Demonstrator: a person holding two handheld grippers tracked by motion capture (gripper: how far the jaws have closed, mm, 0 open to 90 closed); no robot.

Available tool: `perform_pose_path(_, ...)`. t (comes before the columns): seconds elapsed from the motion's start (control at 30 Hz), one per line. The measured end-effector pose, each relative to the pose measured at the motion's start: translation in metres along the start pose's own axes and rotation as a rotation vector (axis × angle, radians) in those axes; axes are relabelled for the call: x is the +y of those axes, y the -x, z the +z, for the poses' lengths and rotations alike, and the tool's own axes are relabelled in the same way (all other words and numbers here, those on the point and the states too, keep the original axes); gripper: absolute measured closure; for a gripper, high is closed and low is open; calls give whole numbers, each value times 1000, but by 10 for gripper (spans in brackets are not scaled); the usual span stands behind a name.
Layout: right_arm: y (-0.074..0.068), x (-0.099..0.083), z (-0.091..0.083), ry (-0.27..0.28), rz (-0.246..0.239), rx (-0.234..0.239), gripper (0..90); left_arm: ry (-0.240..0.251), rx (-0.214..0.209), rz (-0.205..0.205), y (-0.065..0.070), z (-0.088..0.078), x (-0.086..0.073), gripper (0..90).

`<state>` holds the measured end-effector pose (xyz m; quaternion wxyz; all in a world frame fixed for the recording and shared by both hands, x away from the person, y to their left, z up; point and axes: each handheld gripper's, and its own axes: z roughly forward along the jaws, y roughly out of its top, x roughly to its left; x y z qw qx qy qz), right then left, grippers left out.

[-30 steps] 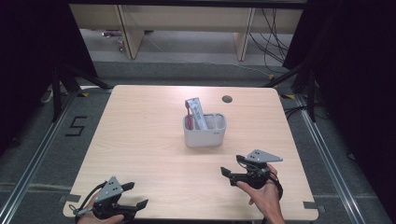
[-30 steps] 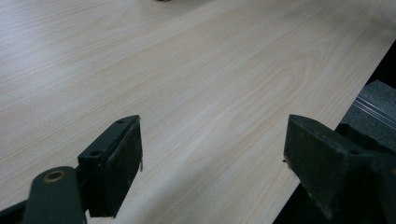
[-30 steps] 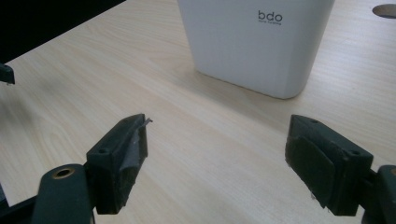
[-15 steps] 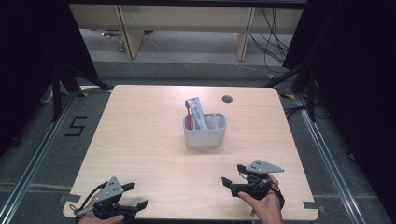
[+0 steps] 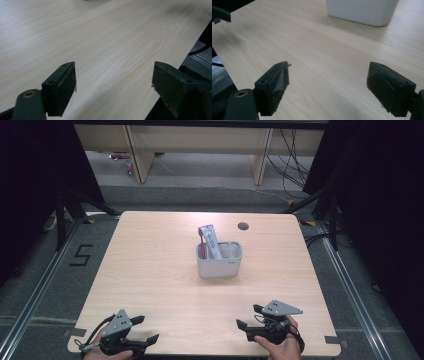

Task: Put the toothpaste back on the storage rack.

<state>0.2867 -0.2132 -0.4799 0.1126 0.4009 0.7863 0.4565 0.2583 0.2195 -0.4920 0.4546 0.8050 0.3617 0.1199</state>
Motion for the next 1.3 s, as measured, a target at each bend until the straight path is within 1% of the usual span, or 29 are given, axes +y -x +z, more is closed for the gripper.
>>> perform_pose_path(0.03,0,-1,-1,-4,-9,1,185,0,-1,0,0,0,0,191)
perform_pose_path(0.07,-1,-2,0,-3,8,13,184,0,-1,1,0,0,0,191)
perform_pose_path(0.1,-2,-4,-1,-12,-4,-2,182,0,-1,1,0,0,0,191)
perform_pose_path(0.13,-1,-5,-1,-2,-22,7,179,7,-3,0,0,1,0,191)
perform_pose_path(0.2,-5,-7,-3,-15,9,6,176,-3,-10,0,0,0,0,190)
perform_pose_path(0.23,-4,-8,-3,-10,-14,4,173,3,-11,0,0,1,0,191)
perform_pose_path(0.27,-5,-9,-5,-23,-1,1,169,9,-3,-1,1,1,0,190)
perform_pose_path(0.3,-5,-10,-4,-13,-8,4,167,-1,-10,1,0,0,0,191)
perform_pose_path(0.33,-7,-11,-6,-31,14,5,167,0,-10,1,0,1,0,191)
perform_pose_path(0.37,-5,-12,-5,-15,-15,2,167,0,-11,1,0,1,0,191)
perform_pose_path(0.4,-6,-13,-4,-26,-2,4,167,-1,-5,0,1,1,0,191)
perform_pose_path(0.5,-7,-15,-6,-25,-16,2,167,-2,-7,0,1,1,0,190)
perform_pose_path(0.53,-8,-16,-7,-29,6,20,167,-2,-7,0,1,1,0,191)
perform_pose_path(0.57,-8,-17,-9,-33,-15,1,167,-2,-7,0,1,1,0,191)
perform_pose_path(0.6,-11,-18,-9,-37,18,18,167,-2,-7,0,1,1,0,191)
perform_pose_path(0.63,-9,-19,-10,-32,-19,-2,167,-2,-7,0,1,1,0,190)
perform_pose_path(0.67,-10,-20,-10,-32,3,9,167,-2,-7,0,1,1,0,191)
perform_pose_path(0.7,-10,-21,-10,-37,-11,28,167,-7,-6,5,1,0,0,191)
perform_pose_path(0.73,-11,-23,-10,-33,-15,4,167,-9,-4,6,1,0,0,191)
perform_pose_path(0.77,-14,-24,-13,-54,4,10,167,-10,-5,7,1,0,0,191)
perform_pose_path(0.8,-14,-25,-12,-48,-17,11,167,-9,-5,8,1,1,0,191)
perform_pose_path(0.9,-15,-28,-14,-66,-31,9,167,-13,-9,11,0,1,0,190)
perform_pose_path(0.93,-17,-29,-16,-77,-13,1,167,-14,-9,11,0,1,0,191)
perform_pose_path(0.97,-16,-30,-15,-62,-43,2,167,-14,-1,8,1,1,0,191)
perform_pose_path(1.03,-18,-31,-17,-82,-13,-1,167,-3,-6,5,1,2,-1,190)
perform_pose_path(1.07,-15,-31,-17,-70,-44,-4,167,-8,-7,10,1,2,-1,191)
perform_pose_path(1.2,-15,-33,-18,-82,-39,-6,167,-15,-10,9,1,1,0,190)
perform_pose_path(1.23,-17,-34,-18,-87,-15,1,167,-15,-10,8,1,1,0,191)
perform_pose_path(1.3,-15,-34,-18,-89,-27,1,167,-16,-15,9,1,2,0,190)
